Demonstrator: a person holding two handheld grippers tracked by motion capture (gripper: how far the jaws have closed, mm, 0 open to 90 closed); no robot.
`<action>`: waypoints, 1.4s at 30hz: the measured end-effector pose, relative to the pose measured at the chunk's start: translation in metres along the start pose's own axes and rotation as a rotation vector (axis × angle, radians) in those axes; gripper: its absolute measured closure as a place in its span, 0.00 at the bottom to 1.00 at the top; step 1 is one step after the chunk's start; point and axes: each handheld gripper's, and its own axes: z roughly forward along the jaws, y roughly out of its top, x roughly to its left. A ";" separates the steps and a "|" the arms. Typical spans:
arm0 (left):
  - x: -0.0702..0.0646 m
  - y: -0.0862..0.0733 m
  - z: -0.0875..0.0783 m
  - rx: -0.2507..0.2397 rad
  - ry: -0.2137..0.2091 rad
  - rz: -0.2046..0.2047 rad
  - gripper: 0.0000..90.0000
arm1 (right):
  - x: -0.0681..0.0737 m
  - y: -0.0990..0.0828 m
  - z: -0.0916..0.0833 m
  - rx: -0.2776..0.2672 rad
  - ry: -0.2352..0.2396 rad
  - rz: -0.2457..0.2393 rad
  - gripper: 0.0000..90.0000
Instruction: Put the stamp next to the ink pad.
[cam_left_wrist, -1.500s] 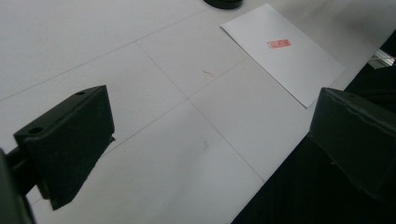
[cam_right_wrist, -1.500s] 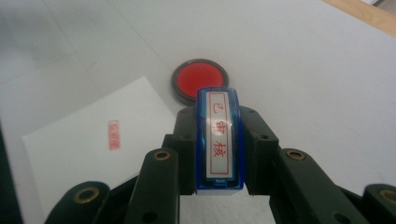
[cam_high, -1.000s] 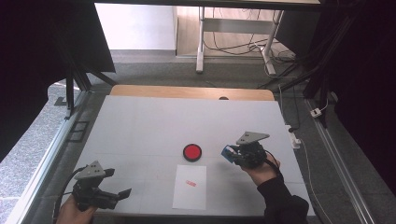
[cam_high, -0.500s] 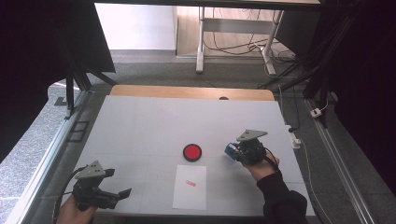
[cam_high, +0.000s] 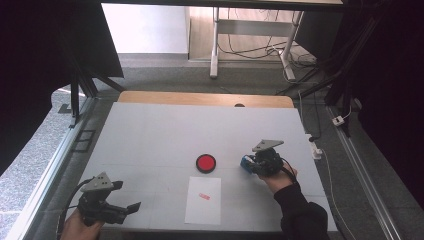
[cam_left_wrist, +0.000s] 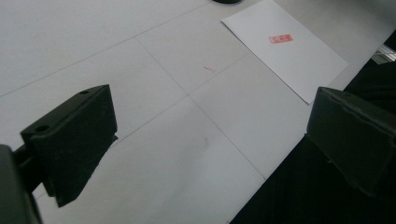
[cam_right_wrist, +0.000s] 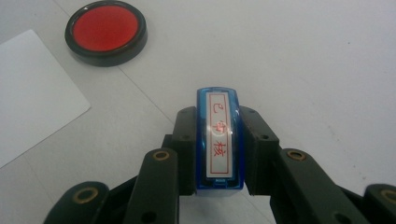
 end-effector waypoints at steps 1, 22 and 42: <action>0.000 0.000 0.000 0.000 0.000 0.000 0.02 | 0.000 0.000 0.001 0.002 0.000 0.001 0.78; 0.000 0.000 0.000 0.001 -0.001 -0.001 0.02 | 0.000 0.000 -0.004 -0.014 -0.001 0.024 0.65; 0.001 0.000 0.000 -0.004 -0.005 -0.006 0.02 | 0.008 0.003 -0.027 -0.088 0.013 0.111 0.24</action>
